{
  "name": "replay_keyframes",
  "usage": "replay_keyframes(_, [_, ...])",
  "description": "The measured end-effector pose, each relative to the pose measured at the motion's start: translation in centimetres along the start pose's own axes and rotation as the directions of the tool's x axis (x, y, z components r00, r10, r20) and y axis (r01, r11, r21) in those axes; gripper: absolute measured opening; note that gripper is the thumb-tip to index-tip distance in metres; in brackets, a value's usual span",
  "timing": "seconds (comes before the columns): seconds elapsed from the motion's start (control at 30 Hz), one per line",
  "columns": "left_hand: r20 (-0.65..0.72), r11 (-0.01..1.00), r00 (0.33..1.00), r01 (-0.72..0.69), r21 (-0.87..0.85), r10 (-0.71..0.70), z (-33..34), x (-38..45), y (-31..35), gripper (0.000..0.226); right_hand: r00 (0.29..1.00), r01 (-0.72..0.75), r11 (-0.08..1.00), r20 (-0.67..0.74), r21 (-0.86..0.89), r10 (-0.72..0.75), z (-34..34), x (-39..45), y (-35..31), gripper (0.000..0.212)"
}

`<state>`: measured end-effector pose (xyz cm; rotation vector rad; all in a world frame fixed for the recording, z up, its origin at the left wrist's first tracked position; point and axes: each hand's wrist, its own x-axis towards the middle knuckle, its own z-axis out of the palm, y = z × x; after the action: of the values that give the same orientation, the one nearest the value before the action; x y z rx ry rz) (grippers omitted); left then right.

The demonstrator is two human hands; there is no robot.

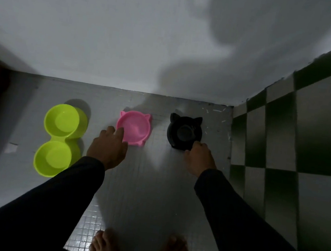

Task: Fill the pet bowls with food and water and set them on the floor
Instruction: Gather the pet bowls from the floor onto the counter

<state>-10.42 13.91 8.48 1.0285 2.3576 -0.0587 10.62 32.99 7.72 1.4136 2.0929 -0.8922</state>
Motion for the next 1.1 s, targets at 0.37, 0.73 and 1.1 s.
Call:
replay_keyframes(0.37, [-0.045,0.973,0.991,0.117,-0.197,-0.128,5.5,5.2,-1.6,0.061,0.954,-0.172,0.926,-0.176,0.336,0.241,4.7,6.1,0.0,0.056])
replay_keyframes(0.73, [-0.020,0.810,0.945,0.268,-0.521,-0.326,8.1,8.1,-2.3,0.051,0.890,-0.285,0.800,-0.165,0.528,0.426,5.9,9.5,0.7,0.053])
replay_keyframes(1.1, [-0.052,0.694,0.873,0.348,-0.630,-0.485,8.9,8.4,-1.8,0.046,0.831,-0.344,0.731,-0.171,0.590,0.529,6.6,11.0,1.5,0.051])
